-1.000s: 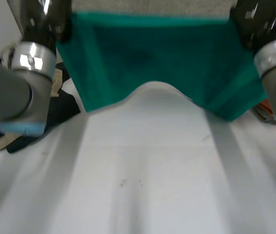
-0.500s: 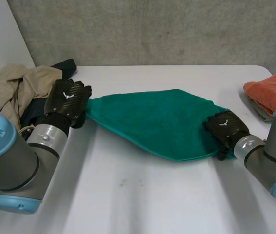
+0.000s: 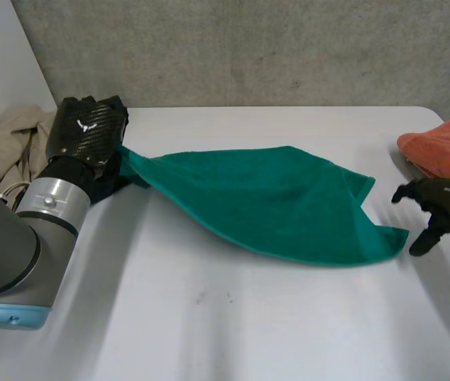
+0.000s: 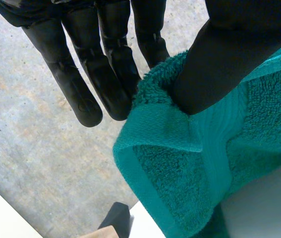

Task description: Fold the laundry.

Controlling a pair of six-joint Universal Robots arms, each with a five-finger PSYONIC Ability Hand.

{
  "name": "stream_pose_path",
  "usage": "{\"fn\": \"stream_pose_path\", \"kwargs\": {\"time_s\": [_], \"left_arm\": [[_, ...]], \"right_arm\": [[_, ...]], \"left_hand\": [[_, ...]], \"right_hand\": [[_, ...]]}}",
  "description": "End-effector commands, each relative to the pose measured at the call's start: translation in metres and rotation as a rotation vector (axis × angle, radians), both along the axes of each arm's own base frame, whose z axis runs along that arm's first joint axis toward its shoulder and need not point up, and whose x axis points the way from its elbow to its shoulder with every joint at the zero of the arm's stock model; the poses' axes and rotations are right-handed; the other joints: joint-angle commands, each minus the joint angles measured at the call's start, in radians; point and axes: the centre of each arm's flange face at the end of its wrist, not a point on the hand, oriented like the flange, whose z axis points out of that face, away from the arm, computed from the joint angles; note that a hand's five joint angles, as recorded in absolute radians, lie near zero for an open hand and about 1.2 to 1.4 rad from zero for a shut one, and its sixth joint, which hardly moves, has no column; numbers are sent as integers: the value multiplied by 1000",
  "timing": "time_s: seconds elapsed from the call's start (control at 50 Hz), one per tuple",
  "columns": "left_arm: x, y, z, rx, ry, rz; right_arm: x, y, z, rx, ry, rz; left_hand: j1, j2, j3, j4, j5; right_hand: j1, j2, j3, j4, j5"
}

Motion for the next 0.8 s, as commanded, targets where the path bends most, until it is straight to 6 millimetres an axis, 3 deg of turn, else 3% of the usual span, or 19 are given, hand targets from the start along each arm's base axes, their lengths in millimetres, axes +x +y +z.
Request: {"fn": "stream_pose_path", "kwargs": {"time_s": [0.02, 0.18, 0.46, 0.8], "left_arm": [[-1, -2, 5, -16, 6, -1], [1, -5, 4, -13, 5, 7], [2, -6, 3, -9, 3, 13], [7, -9, 1, 1, -1, 28]], "right_arm": [[1, -2, -23, -27, 162, 119], [12, -5, -30, -103, 176, 266], [13, -14, -39, -162, 225, 290], [30, -10, -54, -158, 279, 362]], "left_hand": [[263, 199, 202, 193, 245], [263, 199, 202, 193, 245], [263, 199, 202, 193, 245], [263, 199, 202, 193, 245]], "right_hand": [[198, 155, 137, 143, 148], [263, 220, 202, 207, 212], [348, 305, 287, 292, 298], [375, 331, 314, 319, 324]]}}
